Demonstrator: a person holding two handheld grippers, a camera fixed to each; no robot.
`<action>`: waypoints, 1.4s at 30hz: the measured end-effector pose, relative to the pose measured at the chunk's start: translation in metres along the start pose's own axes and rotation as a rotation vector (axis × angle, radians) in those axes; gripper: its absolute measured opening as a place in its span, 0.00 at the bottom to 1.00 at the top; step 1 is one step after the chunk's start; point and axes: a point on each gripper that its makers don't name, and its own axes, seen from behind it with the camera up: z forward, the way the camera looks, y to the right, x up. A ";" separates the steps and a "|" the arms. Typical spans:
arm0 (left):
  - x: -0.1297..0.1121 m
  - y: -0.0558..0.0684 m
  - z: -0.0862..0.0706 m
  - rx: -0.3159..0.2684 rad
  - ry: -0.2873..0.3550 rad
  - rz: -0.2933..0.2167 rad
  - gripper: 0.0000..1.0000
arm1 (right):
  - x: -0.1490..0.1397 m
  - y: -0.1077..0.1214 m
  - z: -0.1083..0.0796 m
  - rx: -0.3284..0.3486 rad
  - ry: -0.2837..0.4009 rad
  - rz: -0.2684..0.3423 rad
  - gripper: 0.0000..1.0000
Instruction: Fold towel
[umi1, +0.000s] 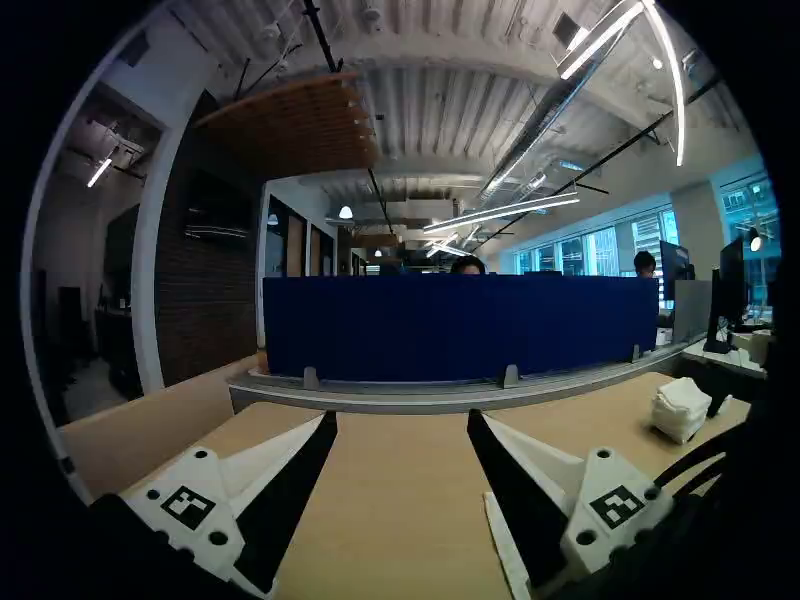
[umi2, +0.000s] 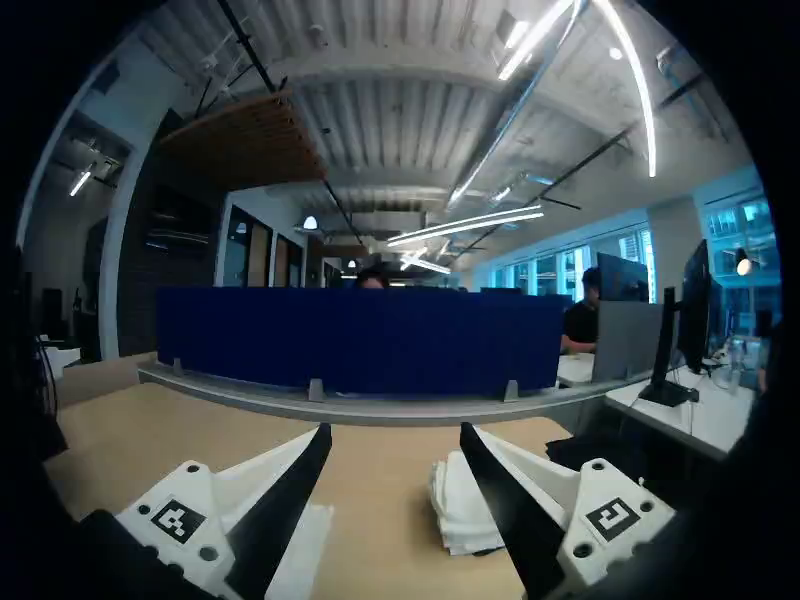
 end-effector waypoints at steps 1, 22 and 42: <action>0.008 0.001 -0.001 -0.002 -0.002 -0.003 0.97 | 0.006 0.001 -0.001 -0.003 -0.002 -0.001 0.99; 0.040 0.050 -0.011 -0.225 -0.170 0.045 0.97 | 0.028 -0.010 -0.001 0.146 -0.196 -0.081 1.00; -0.002 0.103 -0.044 -0.587 -0.428 0.174 0.97 | -0.026 -0.052 -0.042 0.470 -0.558 -0.199 1.00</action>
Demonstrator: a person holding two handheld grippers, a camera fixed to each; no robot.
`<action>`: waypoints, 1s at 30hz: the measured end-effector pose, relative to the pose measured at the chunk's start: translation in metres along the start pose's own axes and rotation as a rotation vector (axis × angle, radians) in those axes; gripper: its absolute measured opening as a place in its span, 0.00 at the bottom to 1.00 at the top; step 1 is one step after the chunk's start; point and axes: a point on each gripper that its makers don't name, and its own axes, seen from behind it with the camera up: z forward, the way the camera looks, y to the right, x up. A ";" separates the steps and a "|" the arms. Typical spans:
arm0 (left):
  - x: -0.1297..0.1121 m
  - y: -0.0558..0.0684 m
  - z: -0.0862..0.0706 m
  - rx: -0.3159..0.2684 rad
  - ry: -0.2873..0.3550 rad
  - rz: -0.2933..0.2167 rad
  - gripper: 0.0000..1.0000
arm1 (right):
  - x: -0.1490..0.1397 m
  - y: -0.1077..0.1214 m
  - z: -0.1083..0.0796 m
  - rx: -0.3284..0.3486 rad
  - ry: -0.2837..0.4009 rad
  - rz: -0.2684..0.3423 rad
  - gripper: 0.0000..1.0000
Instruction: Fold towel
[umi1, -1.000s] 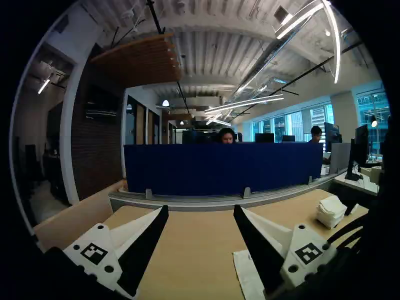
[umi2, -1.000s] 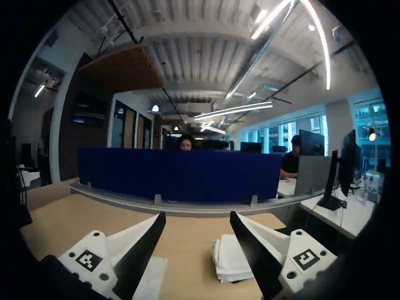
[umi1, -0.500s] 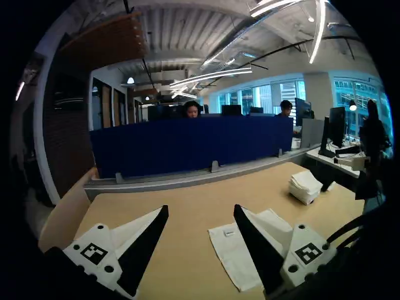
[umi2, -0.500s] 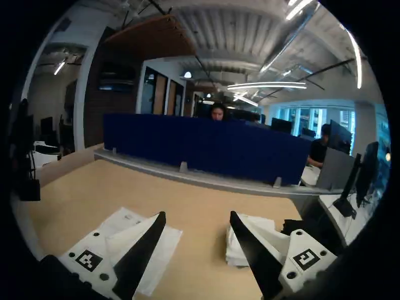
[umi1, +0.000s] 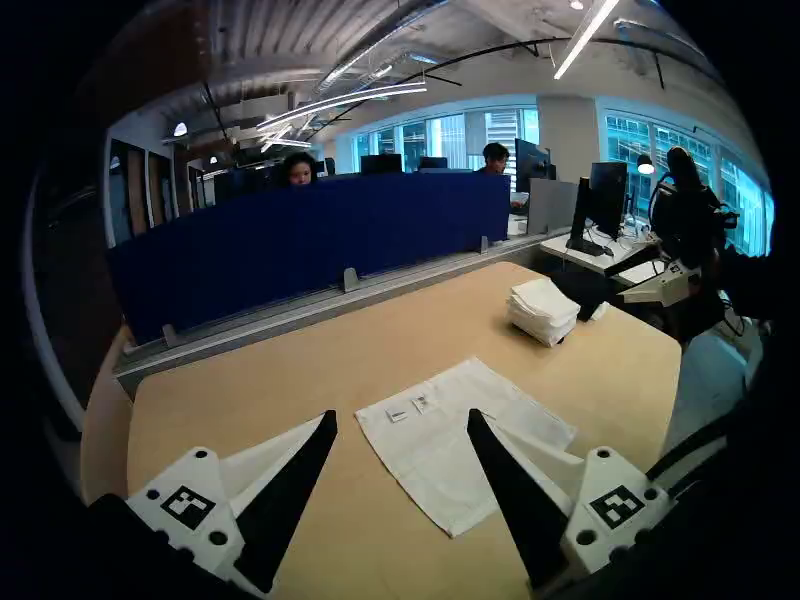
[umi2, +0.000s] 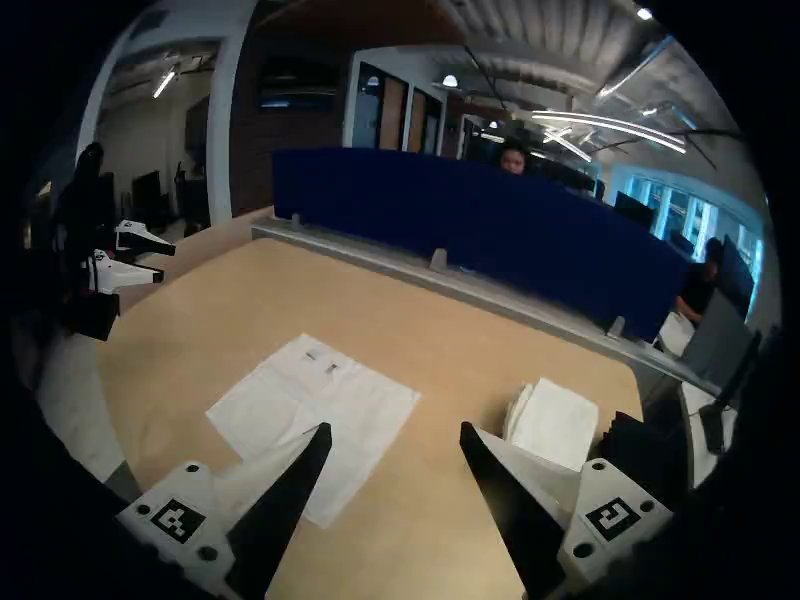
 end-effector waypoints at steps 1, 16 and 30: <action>-0.002 0.001 0.002 -0.005 -0.005 0.007 0.97 | -0.002 -0.001 0.001 0.005 -0.006 -0.002 1.00; -0.072 0.029 0.028 -0.064 -0.097 0.021 0.97 | -0.055 -0.039 0.034 0.096 -0.075 -0.030 1.00; -0.146 0.060 0.054 -0.130 -0.184 0.052 0.97 | -0.122 -0.065 0.067 0.121 -0.142 -0.042 1.00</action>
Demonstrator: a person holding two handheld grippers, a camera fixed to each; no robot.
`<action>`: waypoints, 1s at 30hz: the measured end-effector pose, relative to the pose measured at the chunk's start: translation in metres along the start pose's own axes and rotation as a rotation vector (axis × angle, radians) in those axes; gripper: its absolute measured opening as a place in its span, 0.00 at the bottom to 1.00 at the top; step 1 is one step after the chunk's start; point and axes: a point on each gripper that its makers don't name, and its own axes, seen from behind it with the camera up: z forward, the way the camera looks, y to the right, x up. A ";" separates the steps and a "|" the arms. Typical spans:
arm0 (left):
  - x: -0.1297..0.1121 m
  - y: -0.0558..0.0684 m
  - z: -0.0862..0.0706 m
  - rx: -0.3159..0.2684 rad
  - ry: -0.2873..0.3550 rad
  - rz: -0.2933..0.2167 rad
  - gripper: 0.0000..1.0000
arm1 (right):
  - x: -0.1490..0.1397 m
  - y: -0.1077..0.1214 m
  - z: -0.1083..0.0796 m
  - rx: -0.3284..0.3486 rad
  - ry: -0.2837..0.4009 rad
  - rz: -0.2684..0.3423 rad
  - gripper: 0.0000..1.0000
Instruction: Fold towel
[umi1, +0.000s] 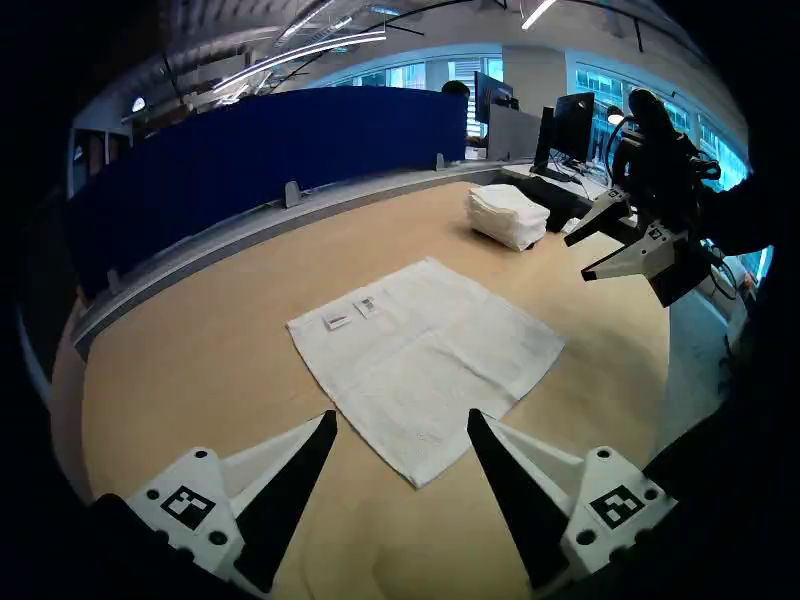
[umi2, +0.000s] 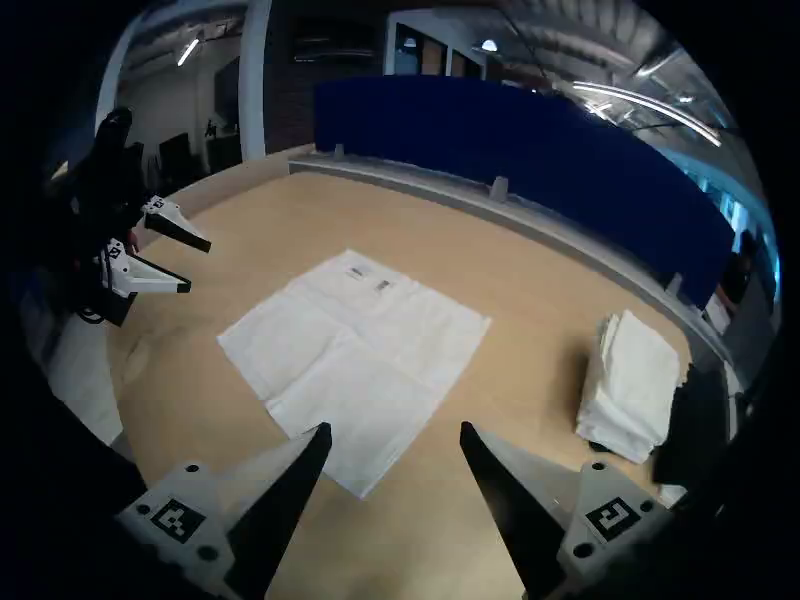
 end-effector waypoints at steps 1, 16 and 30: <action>-0.004 0.000 0.003 0.002 -0.006 0.004 0.97 | -0.004 -0.001 0.003 0.000 -0.003 0.003 1.00; -0.052 0.011 0.033 -0.009 -0.060 0.012 0.97 | -0.059 -0.015 0.033 0.015 -0.063 -0.006 1.00; -0.079 0.021 0.043 -0.050 -0.140 -0.027 0.97 | -0.090 -0.029 0.043 0.051 -0.134 0.000 1.00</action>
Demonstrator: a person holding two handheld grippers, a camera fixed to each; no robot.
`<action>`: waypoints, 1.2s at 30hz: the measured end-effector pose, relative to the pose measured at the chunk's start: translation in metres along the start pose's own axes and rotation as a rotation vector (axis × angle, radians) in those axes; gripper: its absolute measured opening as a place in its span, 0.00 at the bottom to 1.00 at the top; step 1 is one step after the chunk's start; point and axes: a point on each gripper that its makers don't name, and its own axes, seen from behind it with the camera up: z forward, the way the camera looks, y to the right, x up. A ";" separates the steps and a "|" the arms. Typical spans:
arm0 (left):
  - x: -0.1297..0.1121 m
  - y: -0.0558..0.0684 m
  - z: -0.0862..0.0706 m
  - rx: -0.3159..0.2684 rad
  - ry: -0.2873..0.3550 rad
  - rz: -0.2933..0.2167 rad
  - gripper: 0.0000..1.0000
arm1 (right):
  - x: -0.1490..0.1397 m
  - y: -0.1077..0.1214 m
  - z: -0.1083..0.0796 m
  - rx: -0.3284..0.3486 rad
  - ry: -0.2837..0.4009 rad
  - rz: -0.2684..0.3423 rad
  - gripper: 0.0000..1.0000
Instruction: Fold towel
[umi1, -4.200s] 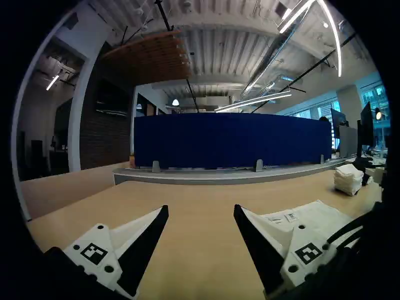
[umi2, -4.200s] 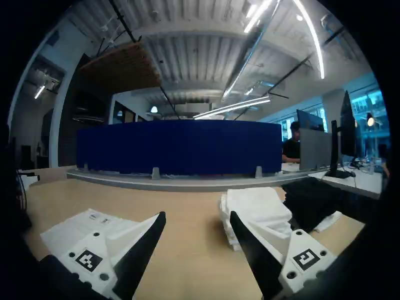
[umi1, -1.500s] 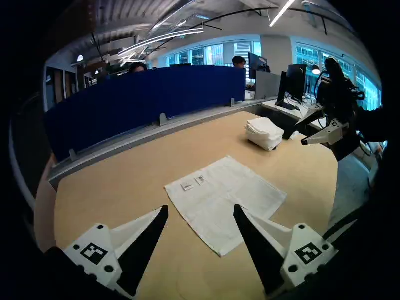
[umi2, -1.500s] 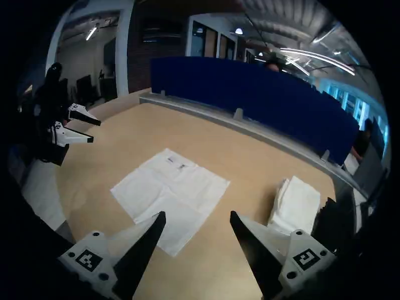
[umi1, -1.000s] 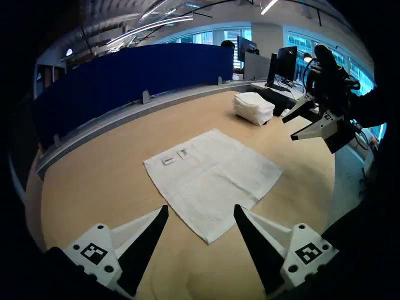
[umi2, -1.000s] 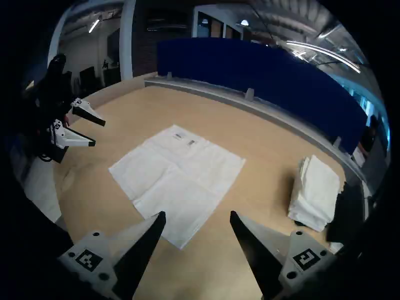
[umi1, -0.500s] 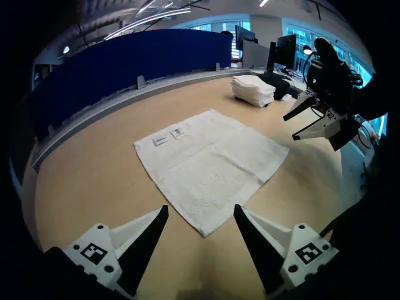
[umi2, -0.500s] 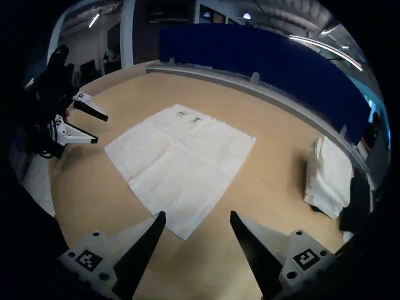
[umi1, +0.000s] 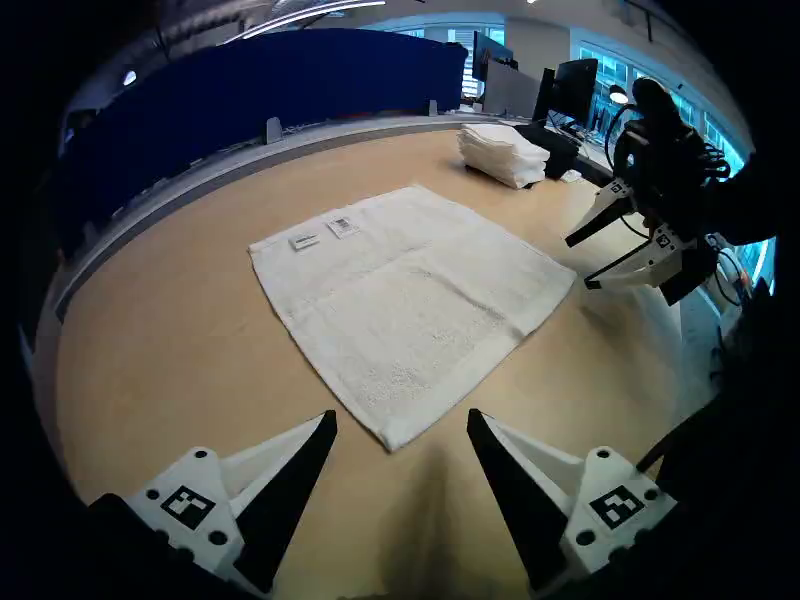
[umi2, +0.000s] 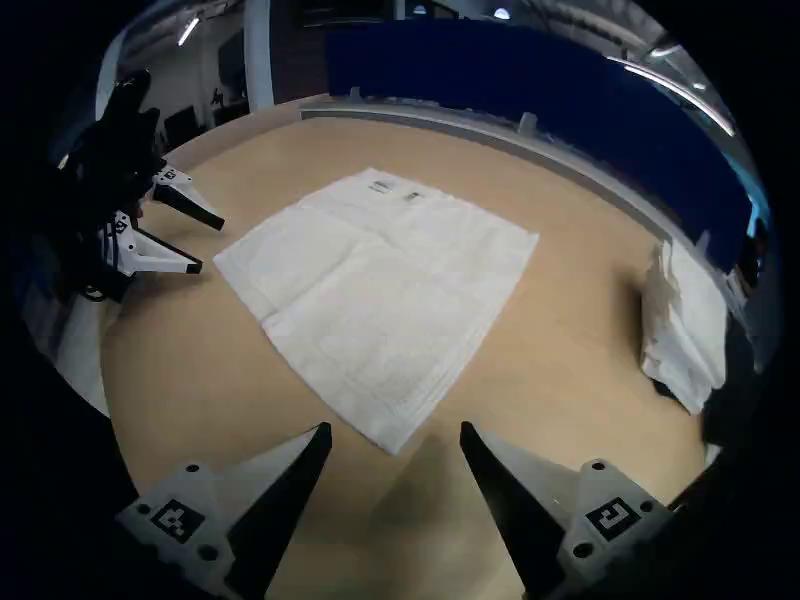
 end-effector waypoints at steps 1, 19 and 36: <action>-0.001 0.001 0.000 -0.003 -0.009 -0.001 0.97 | -0.001 0.000 0.000 -0.001 -0.003 0.000 1.00; -0.020 -0.001 0.004 -0.009 -0.172 0.014 0.97 | -0.006 0.004 0.003 0.011 -0.062 -0.002 0.84; -0.020 -0.006 0.009 0.005 -0.197 0.033 0.78 | -0.010 0.000 0.013 0.021 -0.078 -0.009 0.45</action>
